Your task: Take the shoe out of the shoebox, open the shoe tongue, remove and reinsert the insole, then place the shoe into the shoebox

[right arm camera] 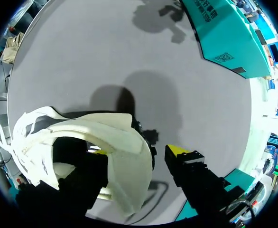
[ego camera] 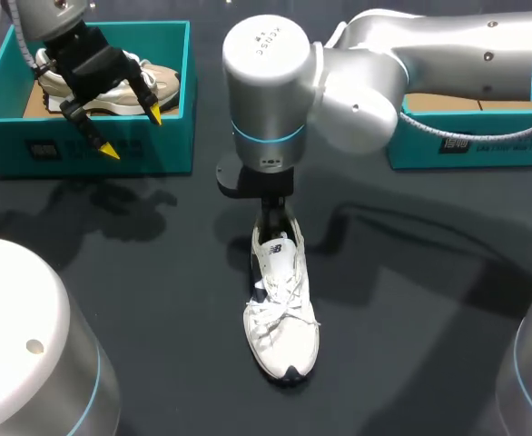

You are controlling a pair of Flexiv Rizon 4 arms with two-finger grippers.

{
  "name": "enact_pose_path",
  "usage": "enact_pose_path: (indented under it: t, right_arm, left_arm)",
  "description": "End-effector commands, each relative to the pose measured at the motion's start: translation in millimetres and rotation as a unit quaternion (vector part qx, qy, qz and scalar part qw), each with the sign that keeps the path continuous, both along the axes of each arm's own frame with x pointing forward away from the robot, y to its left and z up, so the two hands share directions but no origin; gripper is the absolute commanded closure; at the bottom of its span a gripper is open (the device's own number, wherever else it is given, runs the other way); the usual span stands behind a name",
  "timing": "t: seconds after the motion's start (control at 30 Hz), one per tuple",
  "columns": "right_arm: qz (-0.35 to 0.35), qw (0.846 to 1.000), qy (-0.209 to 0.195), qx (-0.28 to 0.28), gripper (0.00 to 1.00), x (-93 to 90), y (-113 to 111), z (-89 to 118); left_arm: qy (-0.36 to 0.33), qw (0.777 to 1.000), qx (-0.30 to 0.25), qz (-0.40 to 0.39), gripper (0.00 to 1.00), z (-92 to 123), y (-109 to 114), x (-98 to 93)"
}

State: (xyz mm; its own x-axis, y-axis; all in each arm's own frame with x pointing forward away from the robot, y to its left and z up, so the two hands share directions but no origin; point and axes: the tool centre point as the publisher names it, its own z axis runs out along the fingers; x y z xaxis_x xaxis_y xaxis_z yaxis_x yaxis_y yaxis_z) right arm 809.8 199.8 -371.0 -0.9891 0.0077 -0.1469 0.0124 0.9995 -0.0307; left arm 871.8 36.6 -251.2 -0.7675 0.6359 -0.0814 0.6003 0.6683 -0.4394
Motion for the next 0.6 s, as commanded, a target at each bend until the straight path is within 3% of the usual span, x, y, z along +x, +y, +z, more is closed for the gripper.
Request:
enact_pose_path:
  t: [0.03,0.07,0.1,0.3,0.6]
  right_arm:
    - [-0.001,1.000,0.003,-0.005,0.63,3.0,7,-6]
    - [-0.002,1.000,0.004,-0.005,0.76,3.2,7,-7]
    - [-0.002,1.000,0.004,-0.005,0.98,3.2,6,-7]
    - [-0.010,1.000,0.001,-0.008,1.00,4.6,10,-10]
    - [-0.027,0.999,-0.012,-0.017,1.00,6.8,2,25]
  left_arm:
    - [-0.001,1.000,0.001,0.000,0.00,0,0,-0.2]
    - [-0.001,1.000,0.001,0.000,0.00,0,0,-0.2]
    - [-0.001,1.000,0.001,0.000,0.00,0,0,-0.2]
    - [-0.001,1.000,0.001,0.000,0.00,0,0,-0.2]
    - [-0.001,1.000,0.001,0.000,0.00,0,0,-0.2]
